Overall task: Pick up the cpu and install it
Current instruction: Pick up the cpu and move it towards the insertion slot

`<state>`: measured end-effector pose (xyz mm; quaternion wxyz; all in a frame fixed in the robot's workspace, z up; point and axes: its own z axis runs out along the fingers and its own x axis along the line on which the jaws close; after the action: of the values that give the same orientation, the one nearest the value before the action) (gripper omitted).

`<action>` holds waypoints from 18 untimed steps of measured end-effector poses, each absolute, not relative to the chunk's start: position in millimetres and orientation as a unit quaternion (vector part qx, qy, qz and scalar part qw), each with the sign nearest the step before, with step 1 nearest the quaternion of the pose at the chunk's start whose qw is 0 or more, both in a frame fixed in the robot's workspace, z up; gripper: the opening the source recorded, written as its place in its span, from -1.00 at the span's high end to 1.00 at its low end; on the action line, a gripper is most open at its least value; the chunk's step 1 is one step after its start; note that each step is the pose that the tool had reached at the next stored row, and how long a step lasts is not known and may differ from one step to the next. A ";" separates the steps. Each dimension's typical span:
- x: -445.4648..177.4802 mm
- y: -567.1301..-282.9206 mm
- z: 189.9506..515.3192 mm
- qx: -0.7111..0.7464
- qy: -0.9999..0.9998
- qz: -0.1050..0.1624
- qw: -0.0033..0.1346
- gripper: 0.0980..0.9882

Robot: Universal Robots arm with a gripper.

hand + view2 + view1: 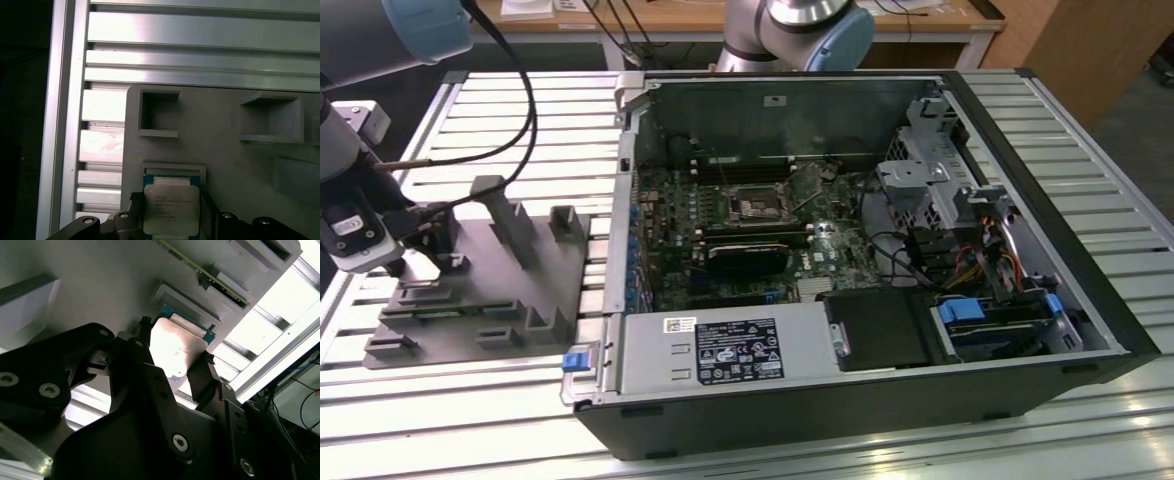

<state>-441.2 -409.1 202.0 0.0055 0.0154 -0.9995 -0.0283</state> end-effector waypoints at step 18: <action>-441.2 -409.1 215.4 0.015 -0.999 -0.028 0.006 0.00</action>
<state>-441.2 -409.1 215.4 0.0055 0.0153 -0.9995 -0.0283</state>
